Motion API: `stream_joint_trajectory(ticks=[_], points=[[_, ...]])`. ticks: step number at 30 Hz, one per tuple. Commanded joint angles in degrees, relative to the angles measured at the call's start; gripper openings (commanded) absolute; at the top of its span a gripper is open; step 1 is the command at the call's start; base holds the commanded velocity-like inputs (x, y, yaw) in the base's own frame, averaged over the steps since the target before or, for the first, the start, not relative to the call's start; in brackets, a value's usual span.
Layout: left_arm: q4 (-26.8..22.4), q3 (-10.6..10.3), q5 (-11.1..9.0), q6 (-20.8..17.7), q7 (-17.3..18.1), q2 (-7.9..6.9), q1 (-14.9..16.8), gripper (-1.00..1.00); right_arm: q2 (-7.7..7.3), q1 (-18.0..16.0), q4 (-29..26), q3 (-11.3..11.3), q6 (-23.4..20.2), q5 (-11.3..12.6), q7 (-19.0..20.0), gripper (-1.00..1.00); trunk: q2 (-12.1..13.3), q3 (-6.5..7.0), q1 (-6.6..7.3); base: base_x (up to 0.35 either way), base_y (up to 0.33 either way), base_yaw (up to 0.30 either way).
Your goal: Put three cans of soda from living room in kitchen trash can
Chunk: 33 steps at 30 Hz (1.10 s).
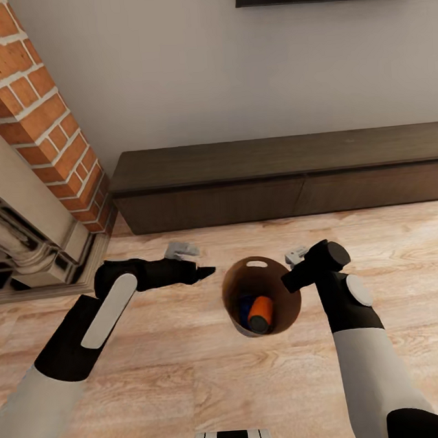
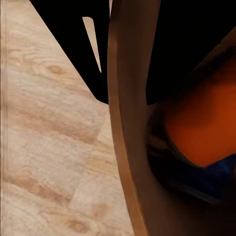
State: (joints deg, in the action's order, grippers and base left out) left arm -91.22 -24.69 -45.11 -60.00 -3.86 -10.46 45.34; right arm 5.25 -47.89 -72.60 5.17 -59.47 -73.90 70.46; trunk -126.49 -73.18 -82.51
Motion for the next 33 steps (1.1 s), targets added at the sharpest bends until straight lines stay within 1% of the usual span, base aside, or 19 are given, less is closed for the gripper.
stream_joint_trajectory(ticks=[1,3,4,5,10,11,17,18,19,20,21,25,26,27,29,30,31,32,33], points=[[0.0,0.89,-0.32,0.0,1.02,-0.89,-0.02,1.0,-0.19,-0.01,0.01,0.0,-0.53,0.74,0.21,-1.0,0.0,0.0,0.0,0.0,0.0,0.0],[-0.01,3.94,-0.23,0.0,4.19,-3.43,-0.1,1.0,-1.24,-0.01,0.01,0.02,-0.53,0.82,0.21,-1.0,0.0,0.0,0.0,0.0,0.0,0.0],[-0.01,4.59,-0.18,0.0,4.7,-3.92,-0.12,1.0,-1.55,-0.01,0.01,0.05,-0.53,0.85,0.23,-1.0,0.0,0.0,0.0,0.0,0.0,0.0],[0.02,5.94,0.01,0.0,5.69,-5.34,-0.19,1.0,-2.63,-0.01,-0.01,0.78,-0.53,0.95,0.26,-1.0,0.0,0.0,0.0,0.0,0.0,0.0],[0.23,7.01,0.33,0.7,6.37,-8.75,-1.25,1.0,-5.49,-0.01,-0.08,4.64,-0.53,1.17,0.66,-1.0,0.0,0.0,0.0,0.0,0.0,0.0],[0.32,7.19,0.39,2.17,6.46,-9.48,-2.45,1.0,-7.65,-0.01,-0.2,5.51,-0.53,1.3,0.76,-1.0,0.0,0.0,0.0,0.0,0.0,0.0],[1.06,7.23,1.2,4.49,6.43,-10.28,-4.11,1.0,-13.61,0.01,-0.42,7.07,-0.53,1.46,0.71,-1.0,0.0,0.0,0.0,0.0,0.0,0.0],[1.95,7.22,2.78,6.0,6.55,-10.31,-4.88,1.0,-15.05,0.15,-0.39,8.19,-0.53,1.52,0.68,-1.0,0.0,0.0,0.0,0.0,0.0,0.0],[2.88,7.18,4.79,8.01,6.66,-10.33,-5.8,1.0,-15.38,0.23,-0.36,8.79,-0.53,1.53,0.66,-1.0,0.0,0.0,0.0,0.0,0.0,0.0],[3.28,7.15,5.75,9.0,6.69,-10.34,-6.2,1.0,-15.64,0.29,-0.34,9.53,-0.05,1.54,0.64,-1.0,0.0,0.0,0.0,0.0,0.0,0.0],[4.52,7.03,7.86,11.44,6.72,-10.35,-7.05,1.0,-16.26,0.4,-0.3,12.42,1.8,1.49,0.39,-1.0,0.0,0.0,0.0,0.0,0.0,0.0],[9.04,6.81,10.53,16.24,6.75,-10.3,-8.18,1.0,-17.08,0.82,-0.3,18.16,4.96,1.45,-0.11,-1.0,0.0,0.0,0.0,0.0,0.0,0.0],[10.83,6.73,11.63,18.19,6.72,-10.21,-8.4,1.0,-17.43,1.16,-0.48,20.37,6.67,1.52,-0.18,-1.0,0.0,0.0,0.0,0.0,0.0,0.0],[13.83,6.64,13.39,21.12,6.7,-9.97,-8.58,1.0,-17.55,1.59,-0.7,24.39,10.2,1.62,-0.28,-1.0,0.0,0.0,0.0,0.0,0.0,0.0],[15.92,6.59,14.34,23.2,6.72,-9.86,-8.87,1.0,-17.51,1.78,-0.8,27.43,13.12,1.66,-0.42,-1.0,0.0,0.0,0.0,0.0,0.0,0.0],[18.94,6.54,15.3,27.19,6.74,-9.72,-10.24,1.0,-17.35,1.94,-0.88,32.16,18.07,2.35,-0.62,-1.0,0.0,0.0,0.0,0.0,0.0,0.0],[20.73,6.52,15.71,30.59,6.74,-9.7,-11.46,1.0,-17.16,2.0,-0.87,35.18,21.48,4.28,-0.72,-1.0,0.0,0.0,0.0,0.0,0.0,0.0],[21.54,6.5,15.86,32.43,6.75,-9.7,-12.14,1.0,-17.06,2.04,-0.86,36.58,23.21,5.72,-0.8,-1.0,0.0,0.0,0.0,0.0,0.0,0.0],[23.0,6.42,16.13,36.05,6.77,-9.69,-13.58,1.0,-16.96,2.27,-0.75,39.15,26.59,9.13,-1.22,-1.0,0.0,0.0,0.0,0.0,0.0,0.0]])
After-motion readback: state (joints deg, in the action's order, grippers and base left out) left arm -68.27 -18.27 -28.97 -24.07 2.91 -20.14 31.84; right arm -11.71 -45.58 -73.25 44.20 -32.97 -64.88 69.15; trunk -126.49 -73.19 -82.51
